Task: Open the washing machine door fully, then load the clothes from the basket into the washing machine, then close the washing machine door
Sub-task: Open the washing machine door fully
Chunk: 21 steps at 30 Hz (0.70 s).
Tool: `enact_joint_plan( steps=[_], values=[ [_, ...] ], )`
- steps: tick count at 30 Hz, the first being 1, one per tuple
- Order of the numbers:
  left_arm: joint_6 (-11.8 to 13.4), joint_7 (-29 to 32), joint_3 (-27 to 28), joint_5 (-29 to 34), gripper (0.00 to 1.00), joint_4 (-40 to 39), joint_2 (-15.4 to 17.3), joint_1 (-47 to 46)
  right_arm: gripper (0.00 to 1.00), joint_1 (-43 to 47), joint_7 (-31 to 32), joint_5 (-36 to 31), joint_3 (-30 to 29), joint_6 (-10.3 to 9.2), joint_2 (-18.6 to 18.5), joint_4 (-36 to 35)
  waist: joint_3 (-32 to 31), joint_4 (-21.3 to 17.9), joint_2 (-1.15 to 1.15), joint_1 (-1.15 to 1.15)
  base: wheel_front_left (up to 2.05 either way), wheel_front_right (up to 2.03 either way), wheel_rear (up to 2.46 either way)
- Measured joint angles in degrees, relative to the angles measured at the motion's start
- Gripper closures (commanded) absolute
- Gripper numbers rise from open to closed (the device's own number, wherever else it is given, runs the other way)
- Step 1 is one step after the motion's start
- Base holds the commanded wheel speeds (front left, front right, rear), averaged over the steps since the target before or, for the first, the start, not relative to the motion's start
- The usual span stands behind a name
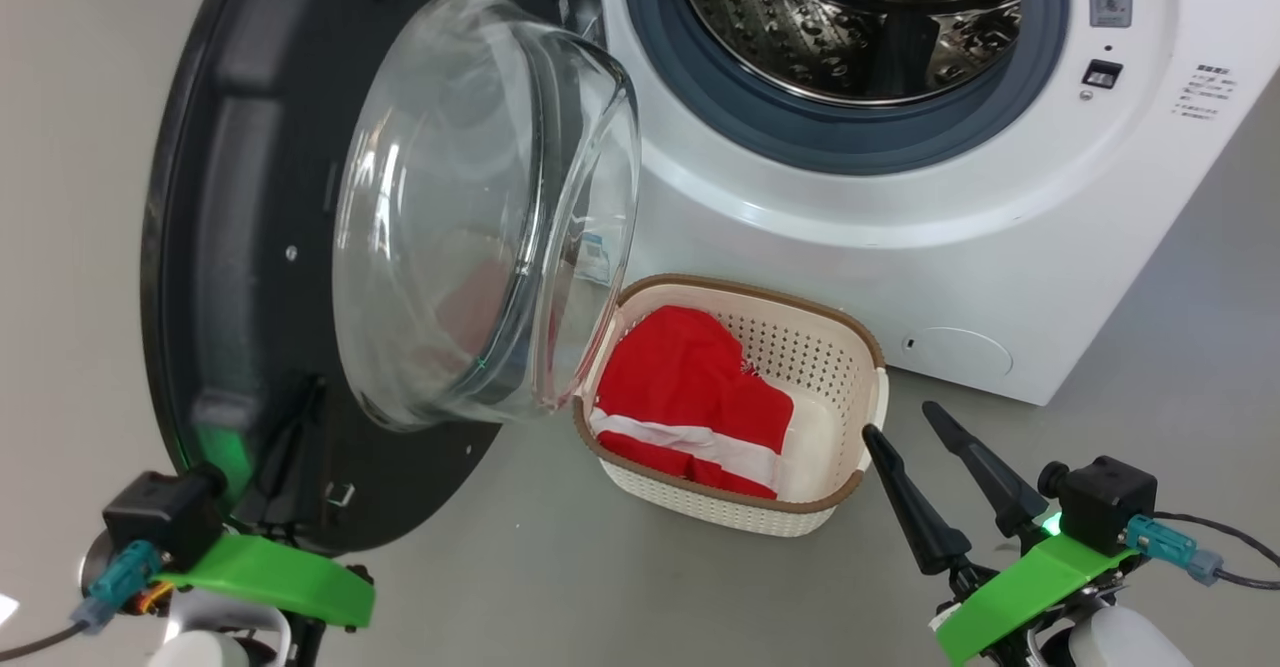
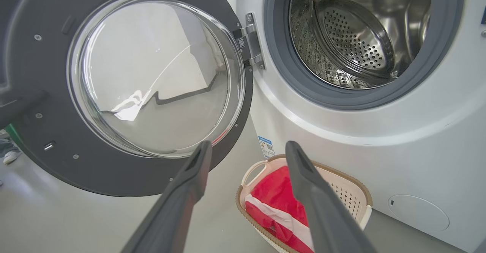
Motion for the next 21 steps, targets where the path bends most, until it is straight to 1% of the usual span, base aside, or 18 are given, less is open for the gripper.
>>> enact_joint_plan(
  steps=[9, 21],
  values=[
    [-0.15, 0.04, 1.57, -0.62, 1.00, 6.34, 2.47, -4.56, 0.00, -0.88, 0.00, -0.01, -0.03, 0.00, -0.23, -0.22, 1.77, 1.83, 0.00, 0.00, 0.00, 0.00, 0.00],
    [-1.63, -0.10, 2.30, -2.00, 1.00, 17.90, 3.60, -13.34, 0.00, -3.16, 0.00, -0.13, 0.12, 0.00, -1.34, -0.26, 5.22, 3.95, 0.00, 0.00, 0.00, 0.00, 0.00]
  ],
)
